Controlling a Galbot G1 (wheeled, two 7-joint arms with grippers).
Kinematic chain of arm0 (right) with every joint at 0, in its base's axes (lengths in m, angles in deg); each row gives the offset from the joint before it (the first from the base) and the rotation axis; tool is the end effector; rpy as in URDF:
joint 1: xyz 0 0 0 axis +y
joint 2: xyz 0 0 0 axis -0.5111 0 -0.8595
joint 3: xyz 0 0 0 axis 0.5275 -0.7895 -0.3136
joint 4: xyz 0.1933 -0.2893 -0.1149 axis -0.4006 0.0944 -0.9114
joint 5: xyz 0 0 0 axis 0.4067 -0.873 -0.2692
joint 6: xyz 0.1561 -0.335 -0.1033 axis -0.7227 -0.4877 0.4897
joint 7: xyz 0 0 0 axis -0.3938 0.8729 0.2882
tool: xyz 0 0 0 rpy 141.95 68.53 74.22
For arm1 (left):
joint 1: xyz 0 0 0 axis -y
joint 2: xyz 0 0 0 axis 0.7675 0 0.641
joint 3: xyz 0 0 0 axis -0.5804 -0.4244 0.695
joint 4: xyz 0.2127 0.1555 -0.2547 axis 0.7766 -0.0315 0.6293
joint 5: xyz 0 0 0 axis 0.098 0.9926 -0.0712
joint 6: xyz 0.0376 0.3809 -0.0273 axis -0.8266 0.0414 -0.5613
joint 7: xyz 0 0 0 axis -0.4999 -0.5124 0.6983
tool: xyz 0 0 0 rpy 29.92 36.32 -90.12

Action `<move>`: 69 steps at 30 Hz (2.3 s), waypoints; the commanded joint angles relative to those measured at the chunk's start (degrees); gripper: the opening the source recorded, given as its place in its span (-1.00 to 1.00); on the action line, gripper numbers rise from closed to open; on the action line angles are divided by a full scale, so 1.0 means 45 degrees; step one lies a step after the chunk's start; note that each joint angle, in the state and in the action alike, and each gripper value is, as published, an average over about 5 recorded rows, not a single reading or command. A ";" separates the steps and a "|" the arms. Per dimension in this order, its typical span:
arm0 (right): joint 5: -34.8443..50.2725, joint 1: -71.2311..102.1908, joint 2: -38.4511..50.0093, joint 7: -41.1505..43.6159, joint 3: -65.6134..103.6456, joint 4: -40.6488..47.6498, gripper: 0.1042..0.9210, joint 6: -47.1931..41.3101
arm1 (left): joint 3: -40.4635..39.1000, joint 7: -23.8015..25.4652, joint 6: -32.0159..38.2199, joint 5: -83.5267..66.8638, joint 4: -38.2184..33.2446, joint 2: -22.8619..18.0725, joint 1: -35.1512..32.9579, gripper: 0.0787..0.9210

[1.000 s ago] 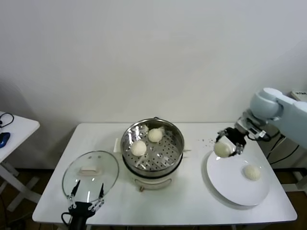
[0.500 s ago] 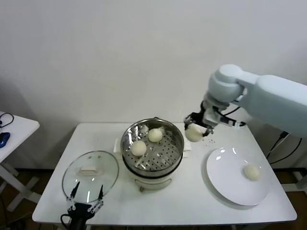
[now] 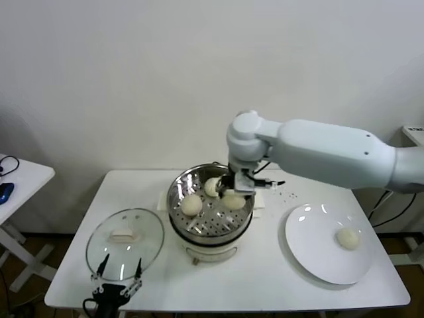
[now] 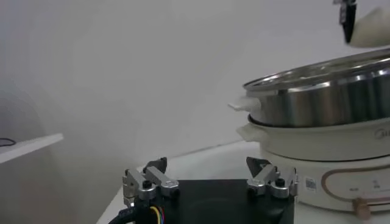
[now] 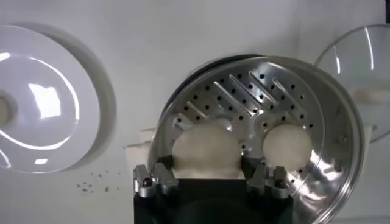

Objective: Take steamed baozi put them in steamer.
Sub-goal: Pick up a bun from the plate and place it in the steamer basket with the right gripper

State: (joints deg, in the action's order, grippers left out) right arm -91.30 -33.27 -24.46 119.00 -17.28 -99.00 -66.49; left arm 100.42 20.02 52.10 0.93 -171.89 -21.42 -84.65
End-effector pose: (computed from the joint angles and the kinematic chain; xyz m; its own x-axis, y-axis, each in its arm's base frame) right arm 0.5016 0.1666 -0.0341 -0.1960 -0.0356 0.9800 -0.0498 -0.9977 -0.0462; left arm 0.0999 0.0650 -0.3926 -0.9933 -0.0064 0.1157 0.0212 0.9714 0.2364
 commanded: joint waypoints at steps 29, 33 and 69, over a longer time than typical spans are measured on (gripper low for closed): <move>-0.1567 0.2121 -0.2546 -0.0193 0.0008 0.1532 0.51 0.1110 | -0.0065 0.0036 -0.0317 0.0020 0.0090 0.0175 0.0381 0.77; -0.1571 0.2144 -0.2520 -0.0193 0.0023 0.1493 0.51 0.1096 | -0.0074 0.0036 -0.0328 0.0040 0.0096 0.0171 0.0391 0.77; -0.1624 0.2025 -0.1917 -0.0156 0.0215 0.1270 0.76 0.1324 | -0.0076 0.0017 -0.0378 0.0139 0.0111 0.0136 0.0416 0.77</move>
State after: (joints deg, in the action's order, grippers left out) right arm -98.80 -23.75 -33.33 118.06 -17.03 -93.41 -60.98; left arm 99.95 20.11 50.46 1.60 -171.27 -20.85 -82.71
